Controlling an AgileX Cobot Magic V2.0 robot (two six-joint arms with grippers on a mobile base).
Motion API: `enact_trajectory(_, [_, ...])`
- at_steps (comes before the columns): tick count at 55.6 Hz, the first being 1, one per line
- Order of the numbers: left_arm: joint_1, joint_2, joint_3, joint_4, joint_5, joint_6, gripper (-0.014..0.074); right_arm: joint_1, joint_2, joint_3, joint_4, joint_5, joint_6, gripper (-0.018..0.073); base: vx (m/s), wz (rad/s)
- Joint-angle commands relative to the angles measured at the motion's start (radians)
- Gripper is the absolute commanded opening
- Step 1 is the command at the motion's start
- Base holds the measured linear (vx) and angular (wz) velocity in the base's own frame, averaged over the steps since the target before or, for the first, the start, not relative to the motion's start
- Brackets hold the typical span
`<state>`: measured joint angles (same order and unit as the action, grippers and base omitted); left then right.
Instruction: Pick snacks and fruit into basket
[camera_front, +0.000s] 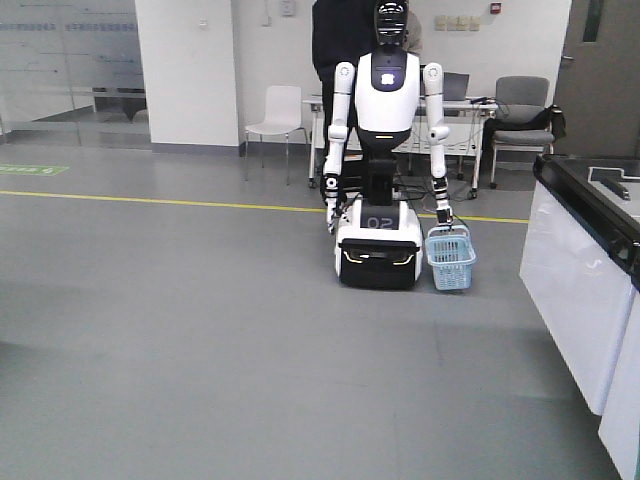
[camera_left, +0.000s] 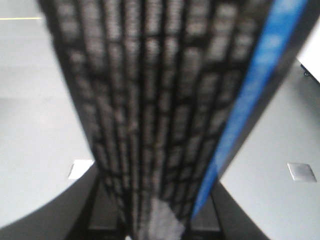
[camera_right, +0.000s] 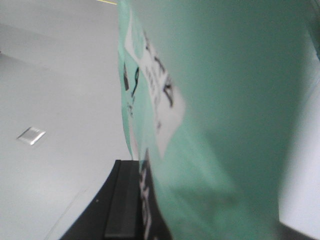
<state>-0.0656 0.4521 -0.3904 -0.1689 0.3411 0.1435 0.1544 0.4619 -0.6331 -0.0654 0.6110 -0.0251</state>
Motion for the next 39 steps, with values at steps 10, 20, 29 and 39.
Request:
enact_trajectory(10, [-0.001, 0.002, -0.036, -0.007, -0.097, -0.009, 0.0151, -0.001, 0.007, -0.029, -0.01, -0.095, -0.005, -0.0008, 0.61, -0.29])
enact_trajectory(20, [-0.001, 0.002, -0.036, -0.007, -0.097, -0.009, 0.0151, -0.001, 0.007, -0.029, -0.01, -0.095, -0.005, -0.0008, 0.62, -0.27])
enact_trajectory(29, [-0.001, 0.002, -0.036, -0.007, -0.097, -0.009, 0.0151, -0.001, 0.007, -0.029, -0.01, -0.095, -0.005, -0.0008, 0.63, -0.2])
enact_trajectory(39, [-0.001, 0.001, -0.036, -0.007, -0.097, -0.009, 0.0151, -0.001, 0.007, -0.029, -0.01, -0.095, -0.005, -0.0008, 0.65, -0.12])
